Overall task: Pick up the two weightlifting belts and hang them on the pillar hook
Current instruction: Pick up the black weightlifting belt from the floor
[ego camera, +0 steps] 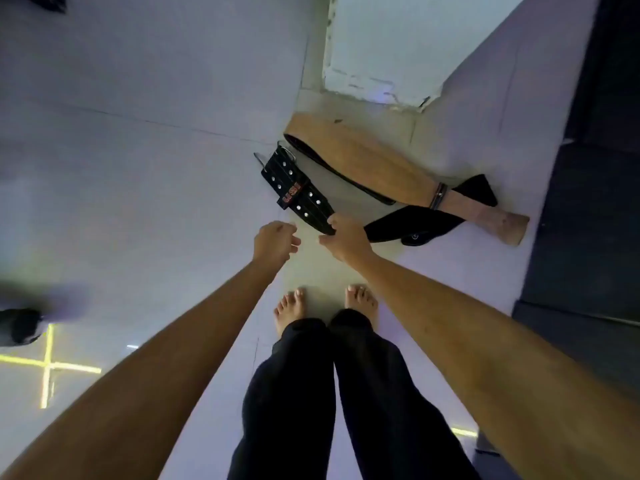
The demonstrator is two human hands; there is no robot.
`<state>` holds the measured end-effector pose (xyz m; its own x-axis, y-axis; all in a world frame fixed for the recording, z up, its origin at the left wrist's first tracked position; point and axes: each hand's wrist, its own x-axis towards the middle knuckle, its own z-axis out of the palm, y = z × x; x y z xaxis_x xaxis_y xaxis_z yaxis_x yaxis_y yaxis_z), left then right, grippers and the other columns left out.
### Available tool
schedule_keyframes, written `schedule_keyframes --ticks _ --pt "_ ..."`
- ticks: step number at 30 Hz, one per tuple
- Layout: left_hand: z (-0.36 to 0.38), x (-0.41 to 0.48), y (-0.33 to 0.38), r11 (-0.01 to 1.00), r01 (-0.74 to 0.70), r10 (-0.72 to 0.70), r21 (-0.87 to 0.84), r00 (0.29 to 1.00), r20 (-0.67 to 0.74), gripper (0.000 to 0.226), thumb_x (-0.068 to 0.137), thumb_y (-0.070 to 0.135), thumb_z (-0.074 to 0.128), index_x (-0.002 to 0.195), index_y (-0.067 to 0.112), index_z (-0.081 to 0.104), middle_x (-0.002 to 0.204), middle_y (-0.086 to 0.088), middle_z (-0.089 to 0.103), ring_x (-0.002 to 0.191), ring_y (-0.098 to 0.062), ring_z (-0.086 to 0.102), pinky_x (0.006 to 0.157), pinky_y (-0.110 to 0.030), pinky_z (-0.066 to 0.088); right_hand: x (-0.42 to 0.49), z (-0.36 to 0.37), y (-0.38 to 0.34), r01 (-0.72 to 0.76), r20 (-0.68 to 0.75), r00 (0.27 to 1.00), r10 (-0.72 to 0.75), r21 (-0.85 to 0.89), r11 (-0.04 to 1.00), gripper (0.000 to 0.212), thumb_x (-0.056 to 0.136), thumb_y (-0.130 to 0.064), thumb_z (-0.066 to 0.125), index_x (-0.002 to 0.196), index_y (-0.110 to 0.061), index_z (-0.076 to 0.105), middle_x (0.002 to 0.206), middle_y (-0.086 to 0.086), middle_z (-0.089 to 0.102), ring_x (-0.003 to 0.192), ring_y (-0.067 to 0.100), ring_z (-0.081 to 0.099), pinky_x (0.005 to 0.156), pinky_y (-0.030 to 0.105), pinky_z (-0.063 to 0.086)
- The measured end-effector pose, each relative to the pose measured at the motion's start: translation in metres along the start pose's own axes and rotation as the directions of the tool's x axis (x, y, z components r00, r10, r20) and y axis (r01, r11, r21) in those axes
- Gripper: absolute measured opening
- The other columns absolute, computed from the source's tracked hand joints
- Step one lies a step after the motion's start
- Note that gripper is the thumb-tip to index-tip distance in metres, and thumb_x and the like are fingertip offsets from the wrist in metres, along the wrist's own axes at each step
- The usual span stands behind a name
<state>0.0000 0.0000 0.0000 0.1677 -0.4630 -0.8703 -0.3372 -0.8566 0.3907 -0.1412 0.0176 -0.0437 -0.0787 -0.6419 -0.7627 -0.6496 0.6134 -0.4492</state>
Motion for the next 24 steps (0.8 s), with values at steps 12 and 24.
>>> schedule_keyframes --ticks 12,24 --pt "0.029 0.120 -0.078 0.998 0.010 -0.016 -0.068 0.995 -0.095 0.021 0.096 0.026 0.052 0.103 0.011 0.065 0.103 -0.012 0.070 0.095 -0.028 0.065 0.088 -0.045 0.055 0.131 0.062 0.037 -0.144 0.020 0.989 0.145 -0.016 0.989 0.029 0.090 -0.010 0.059 0.118 -0.003 0.063 0.120 0.017 0.066 0.113 0.034 0.061 0.092 0.035 0.049" --pt "-0.034 -0.055 0.056 0.887 0.122 -0.123 -0.445 0.992 0.026 0.037 0.088 0.037 0.067 0.100 0.003 0.056 0.094 -0.015 0.057 0.080 -0.024 0.057 0.079 -0.037 0.052 -0.090 -0.103 -0.065 0.112 0.110 0.984 -0.141 0.232 0.966 0.020 0.089 -0.024 0.068 0.099 -0.006 0.067 0.113 0.011 0.063 0.108 0.019 0.053 0.086 0.019 0.036"
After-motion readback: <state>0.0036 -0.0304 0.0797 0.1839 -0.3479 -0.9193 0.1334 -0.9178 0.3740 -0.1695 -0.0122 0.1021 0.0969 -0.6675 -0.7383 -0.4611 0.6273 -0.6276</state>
